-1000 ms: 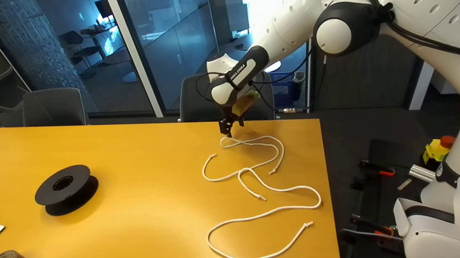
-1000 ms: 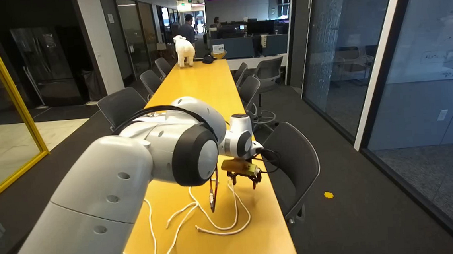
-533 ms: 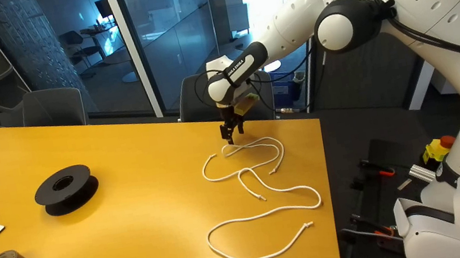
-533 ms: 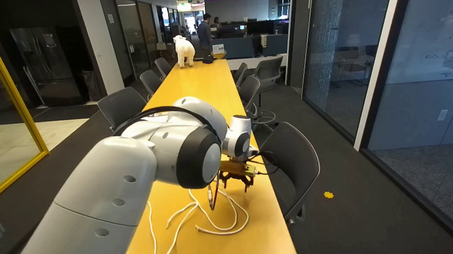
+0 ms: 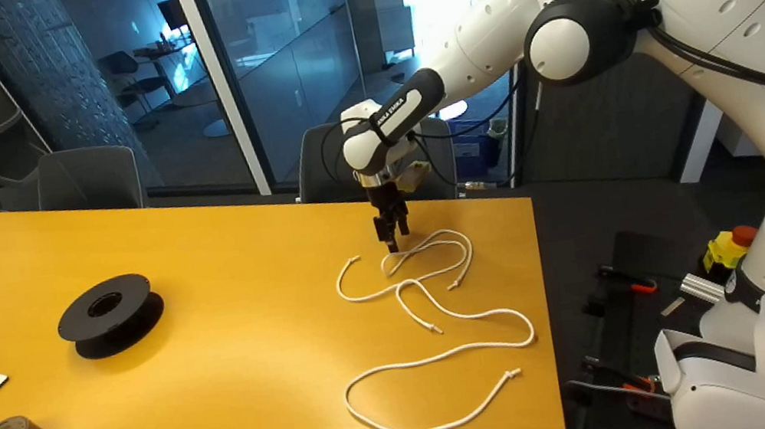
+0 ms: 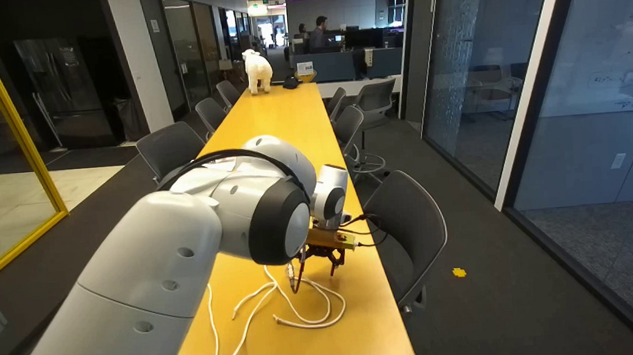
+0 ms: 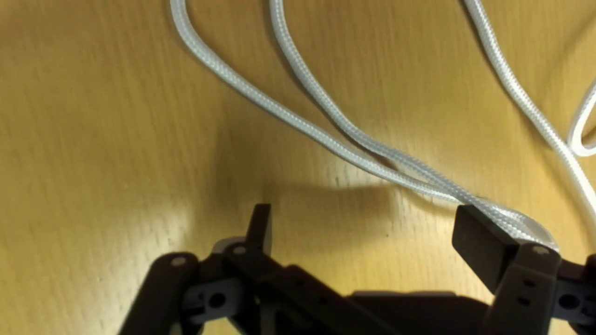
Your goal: Untangle the rope on the table.
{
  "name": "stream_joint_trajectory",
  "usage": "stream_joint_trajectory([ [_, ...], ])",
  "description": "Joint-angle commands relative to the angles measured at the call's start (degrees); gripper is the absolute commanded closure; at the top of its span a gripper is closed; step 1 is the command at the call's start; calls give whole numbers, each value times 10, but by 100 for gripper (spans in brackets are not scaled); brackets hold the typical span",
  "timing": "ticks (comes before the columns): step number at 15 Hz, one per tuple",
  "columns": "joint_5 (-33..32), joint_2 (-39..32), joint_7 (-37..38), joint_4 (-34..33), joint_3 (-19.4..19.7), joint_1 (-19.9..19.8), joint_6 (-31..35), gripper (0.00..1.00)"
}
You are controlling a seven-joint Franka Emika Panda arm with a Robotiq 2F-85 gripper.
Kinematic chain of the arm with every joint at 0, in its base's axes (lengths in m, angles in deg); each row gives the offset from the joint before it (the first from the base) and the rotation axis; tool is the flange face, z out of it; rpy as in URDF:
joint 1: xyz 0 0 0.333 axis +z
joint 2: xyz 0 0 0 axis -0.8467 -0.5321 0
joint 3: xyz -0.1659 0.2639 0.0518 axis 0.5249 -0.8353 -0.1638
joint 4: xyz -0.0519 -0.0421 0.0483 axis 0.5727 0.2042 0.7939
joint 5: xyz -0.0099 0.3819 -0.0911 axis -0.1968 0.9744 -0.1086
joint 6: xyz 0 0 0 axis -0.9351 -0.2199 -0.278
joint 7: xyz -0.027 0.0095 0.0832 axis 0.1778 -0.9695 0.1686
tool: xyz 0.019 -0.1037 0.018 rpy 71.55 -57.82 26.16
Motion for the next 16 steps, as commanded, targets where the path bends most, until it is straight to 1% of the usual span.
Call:
stream_joint_trajectory([
  [1,9,16,-55,17,-14,-11,-36,0],
  [6,3,40,-105,58,-12,-17,-55,0],
  [9,-2,62,-123,103,-8,-20,-43,0],
  [13,1,78,-141,142,-5,-28,-39,0],
  [16,3,98,-136,176,-1,-29,-16,0],
])
